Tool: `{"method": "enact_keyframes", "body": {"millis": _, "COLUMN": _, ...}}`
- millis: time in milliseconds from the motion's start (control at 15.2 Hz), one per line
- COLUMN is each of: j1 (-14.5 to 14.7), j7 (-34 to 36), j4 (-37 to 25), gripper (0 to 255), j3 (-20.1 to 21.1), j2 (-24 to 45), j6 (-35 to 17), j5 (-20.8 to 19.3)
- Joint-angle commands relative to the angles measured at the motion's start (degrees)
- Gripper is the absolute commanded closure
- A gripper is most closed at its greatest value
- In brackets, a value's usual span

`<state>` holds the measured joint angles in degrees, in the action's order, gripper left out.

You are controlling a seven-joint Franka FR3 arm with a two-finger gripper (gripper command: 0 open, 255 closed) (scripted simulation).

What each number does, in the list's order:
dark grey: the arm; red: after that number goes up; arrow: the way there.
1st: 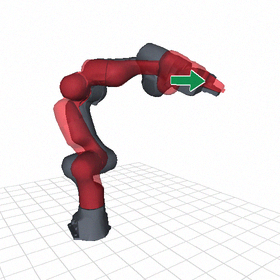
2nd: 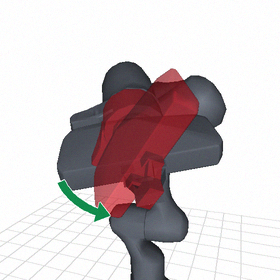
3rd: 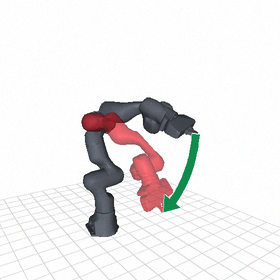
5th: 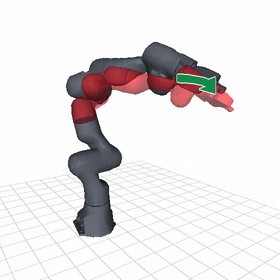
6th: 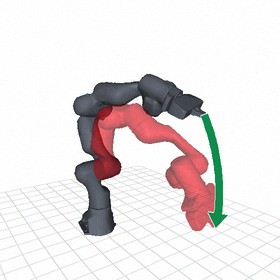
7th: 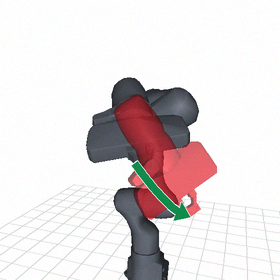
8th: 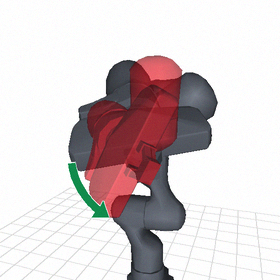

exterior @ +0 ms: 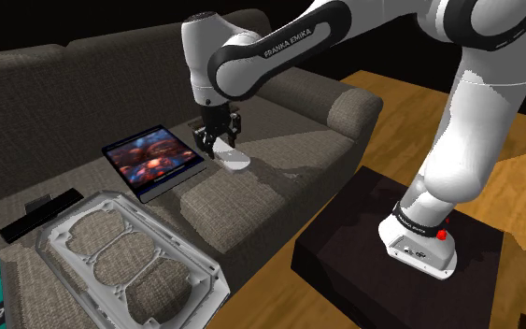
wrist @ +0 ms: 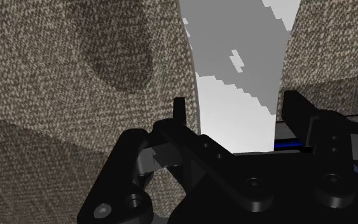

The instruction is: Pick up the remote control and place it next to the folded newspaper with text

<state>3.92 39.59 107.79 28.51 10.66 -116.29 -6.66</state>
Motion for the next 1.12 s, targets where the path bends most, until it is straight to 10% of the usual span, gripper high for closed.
{"method": "enact_keyframes", "body": {"millis": 0, "j1": -1.8, "j7": -3.1, "j4": 0.8, "gripper": 255, "j3": -0.9, "j2": -1.2, "j6": 0.1, "j5": 0.8}}
{"method": "enact_keyframes", "body": {"millis": 1056, "j1": -13.7, "j7": -23.7, "j4": -2.9, "gripper": 255, "j3": -9.3, "j2": 1.0, "j6": 0.8, "j5": 1.2}}
